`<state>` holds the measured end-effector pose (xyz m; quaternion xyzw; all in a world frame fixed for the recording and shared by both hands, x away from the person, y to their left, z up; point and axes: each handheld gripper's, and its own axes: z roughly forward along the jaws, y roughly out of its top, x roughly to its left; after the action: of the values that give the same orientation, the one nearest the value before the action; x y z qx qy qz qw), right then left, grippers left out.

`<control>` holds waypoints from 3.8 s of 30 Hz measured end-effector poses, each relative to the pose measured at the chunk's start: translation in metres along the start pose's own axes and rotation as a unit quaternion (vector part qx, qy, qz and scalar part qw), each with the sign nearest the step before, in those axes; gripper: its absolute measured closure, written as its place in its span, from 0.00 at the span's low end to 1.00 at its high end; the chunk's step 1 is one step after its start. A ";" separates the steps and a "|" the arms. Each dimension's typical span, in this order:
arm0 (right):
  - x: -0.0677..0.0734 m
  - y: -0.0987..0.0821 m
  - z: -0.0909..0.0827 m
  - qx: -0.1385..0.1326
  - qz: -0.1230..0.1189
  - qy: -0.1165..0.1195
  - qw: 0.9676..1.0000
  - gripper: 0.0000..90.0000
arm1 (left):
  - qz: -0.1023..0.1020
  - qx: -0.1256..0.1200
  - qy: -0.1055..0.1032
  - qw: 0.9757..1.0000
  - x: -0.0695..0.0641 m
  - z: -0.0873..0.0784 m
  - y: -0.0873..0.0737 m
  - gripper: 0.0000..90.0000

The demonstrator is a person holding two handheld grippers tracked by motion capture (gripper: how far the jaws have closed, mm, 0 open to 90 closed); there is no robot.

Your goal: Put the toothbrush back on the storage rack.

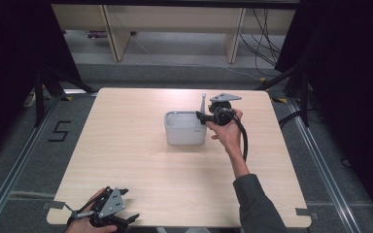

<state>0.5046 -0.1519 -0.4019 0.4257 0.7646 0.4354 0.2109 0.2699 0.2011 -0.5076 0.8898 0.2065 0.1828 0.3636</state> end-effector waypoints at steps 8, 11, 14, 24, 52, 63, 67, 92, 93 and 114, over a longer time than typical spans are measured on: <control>-0.003 0.000 -0.008 -0.012 -0.016 0.001 1.000 0.45 | -0.001 0.008 0.005 1.000 0.000 0.000 0.000 0.16; -0.002 0.001 -0.010 -0.013 -0.015 0.007 1.000 0.44 | -0.001 0.005 0.003 1.000 0.000 0.000 0.000 0.16; 0.000 0.001 -0.012 -0.015 -0.020 0.004 1.000 0.44 | 0.002 0.012 0.003 1.000 0.001 -0.001 0.000 0.16; 0.005 -0.004 -0.022 -0.021 -0.020 0.008 1.000 0.41 | 0.005 0.014 0.007 1.000 0.001 -0.001 0.000 0.16; 0.005 -0.022 -0.050 -0.040 -0.022 0.020 0.999 0.39 | 0.002 0.010 0.006 1.000 0.000 0.000 0.000 0.16; 0.008 -0.027 -0.053 -0.037 -0.028 0.018 0.999 0.38 | -0.001 0.010 0.004 1.000 0.000 -0.001 0.000 0.16; 0.009 -0.029 -0.056 -0.031 -0.028 0.024 0.999 0.37 | 0.010 0.012 0.009 1.000 0.001 -0.002 0.001 0.16; 0.015 -0.045 -0.082 -0.024 -0.030 0.031 0.999 0.32 | 0.002 0.006 0.005 1.000 -0.001 -0.003 0.002 0.16; 0.014 -0.046 -0.082 -0.023 -0.036 0.032 0.999 0.32 | 0.001 0.005 0.005 1.000 -0.001 -0.002 0.001 0.16; 0.021 -0.062 -0.090 -0.007 -0.030 0.039 0.999 0.32 | 0.000 0.005 0.005 1.000 -0.001 -0.002 0.001 0.16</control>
<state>0.4016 -0.1947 -0.4057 0.3836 0.7815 0.4509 0.1967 0.2683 0.2011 -0.5053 0.8908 0.2094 0.1860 0.3579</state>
